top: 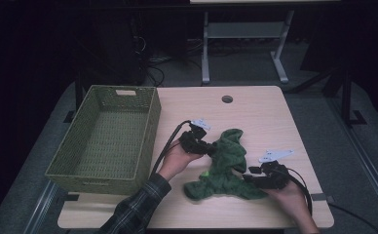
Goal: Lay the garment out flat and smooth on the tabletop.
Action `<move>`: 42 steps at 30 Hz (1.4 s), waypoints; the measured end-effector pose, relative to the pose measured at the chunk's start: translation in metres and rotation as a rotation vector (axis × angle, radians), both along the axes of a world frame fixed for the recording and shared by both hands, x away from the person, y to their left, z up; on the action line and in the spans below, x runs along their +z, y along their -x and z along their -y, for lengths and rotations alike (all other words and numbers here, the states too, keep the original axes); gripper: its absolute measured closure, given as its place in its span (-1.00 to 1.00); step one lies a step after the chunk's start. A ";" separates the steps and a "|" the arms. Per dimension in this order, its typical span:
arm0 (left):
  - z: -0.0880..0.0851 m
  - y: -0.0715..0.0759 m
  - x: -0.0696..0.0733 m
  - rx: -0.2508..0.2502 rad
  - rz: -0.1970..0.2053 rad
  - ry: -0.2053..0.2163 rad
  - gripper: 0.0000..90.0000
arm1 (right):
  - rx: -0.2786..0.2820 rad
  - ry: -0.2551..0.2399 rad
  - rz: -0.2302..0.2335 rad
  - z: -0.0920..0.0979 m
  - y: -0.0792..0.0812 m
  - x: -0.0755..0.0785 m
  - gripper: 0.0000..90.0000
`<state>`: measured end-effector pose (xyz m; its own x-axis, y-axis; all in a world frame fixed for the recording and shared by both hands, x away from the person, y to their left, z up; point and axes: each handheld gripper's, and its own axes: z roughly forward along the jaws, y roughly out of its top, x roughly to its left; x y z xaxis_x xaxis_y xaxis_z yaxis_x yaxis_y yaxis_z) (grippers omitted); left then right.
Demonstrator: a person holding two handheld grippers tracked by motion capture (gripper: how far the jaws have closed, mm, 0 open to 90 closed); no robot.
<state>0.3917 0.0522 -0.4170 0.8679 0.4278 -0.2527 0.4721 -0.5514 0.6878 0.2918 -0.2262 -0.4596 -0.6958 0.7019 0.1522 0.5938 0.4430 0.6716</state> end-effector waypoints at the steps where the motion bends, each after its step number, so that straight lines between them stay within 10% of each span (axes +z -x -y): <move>1: -0.002 0.001 0.002 0.003 -0.004 0.012 0.87 | -0.002 -0.001 0.001 -0.001 -0.001 0.000 0.22; 15: -0.009 0.007 0.012 0.006 -0.004 0.027 0.88 | -0.046 0.014 0.029 -0.005 -0.017 -0.002 0.79; 28: -0.038 0.021 0.028 0.065 -0.009 0.040 0.89 | -0.005 -0.014 0.148 0.006 -0.031 0.055 0.86; 42: -0.040 0.024 -0.022 0.127 -0.094 -0.161 0.89 | 0.055 0.008 0.018 -0.009 -0.069 0.023 0.86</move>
